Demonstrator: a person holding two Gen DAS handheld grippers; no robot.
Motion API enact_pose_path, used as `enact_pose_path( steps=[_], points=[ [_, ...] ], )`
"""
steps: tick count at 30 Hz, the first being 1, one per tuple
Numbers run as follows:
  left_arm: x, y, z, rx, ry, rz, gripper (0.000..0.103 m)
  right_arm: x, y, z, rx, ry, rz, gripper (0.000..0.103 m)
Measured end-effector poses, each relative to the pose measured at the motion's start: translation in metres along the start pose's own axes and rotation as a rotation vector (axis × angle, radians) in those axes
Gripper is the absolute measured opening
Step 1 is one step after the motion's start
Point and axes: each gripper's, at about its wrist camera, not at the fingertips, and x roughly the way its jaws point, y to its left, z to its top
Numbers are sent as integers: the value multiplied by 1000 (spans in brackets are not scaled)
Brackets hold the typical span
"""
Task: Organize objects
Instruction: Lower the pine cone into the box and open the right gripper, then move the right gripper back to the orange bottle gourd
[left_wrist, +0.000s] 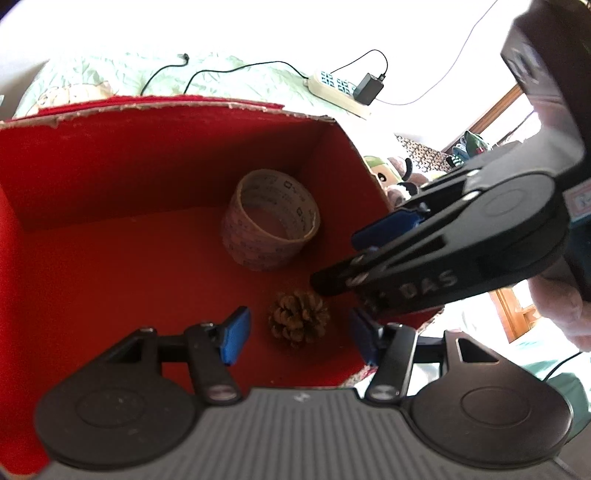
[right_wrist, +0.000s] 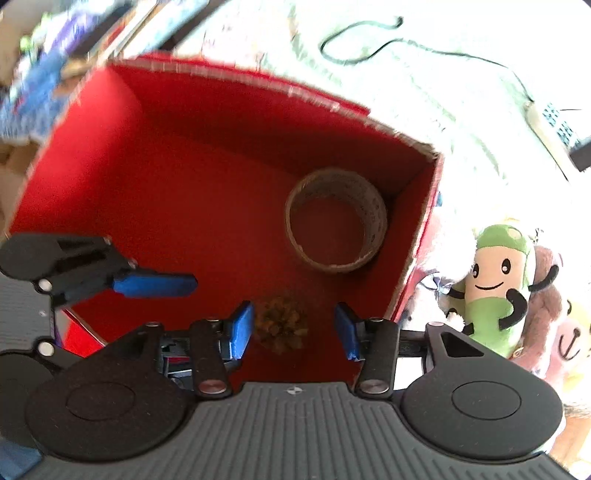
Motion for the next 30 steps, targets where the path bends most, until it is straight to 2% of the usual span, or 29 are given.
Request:
enact_pose_path(
  steps=[4,5,7,10,13,18,20,24,30],
  points=[
    [-4,-3,-1,13,-10,21,60,-13,-11,-15,93,-109,61,50],
    [-6,-5,-2,21,-15,33,60,-21,-31,-10,119,-135,80,50],
    [-10,-9,-3,36,-27,56,60,-27,-39,-19,171,-191,107,50],
    [-21,-16,-4,58,-61,94,60,-44,-41,-37,240,-272,149,50],
    [-38,-25,-5,70,-112,146,60,-67,-45,-35,316,-355,207,51],
    [-69,-39,-18,64,-205,248,60,-73,-46,-30,424,-417,322,50],
    [-77,-45,-26,44,-220,285,60,-76,-48,-40,442,-441,362,44],
    [-85,-60,-45,0,-231,351,62,-96,-44,-60,431,-469,409,44],
    [-87,-81,-80,-61,-244,400,64,-93,-41,-94,391,-481,489,43]
  ],
)
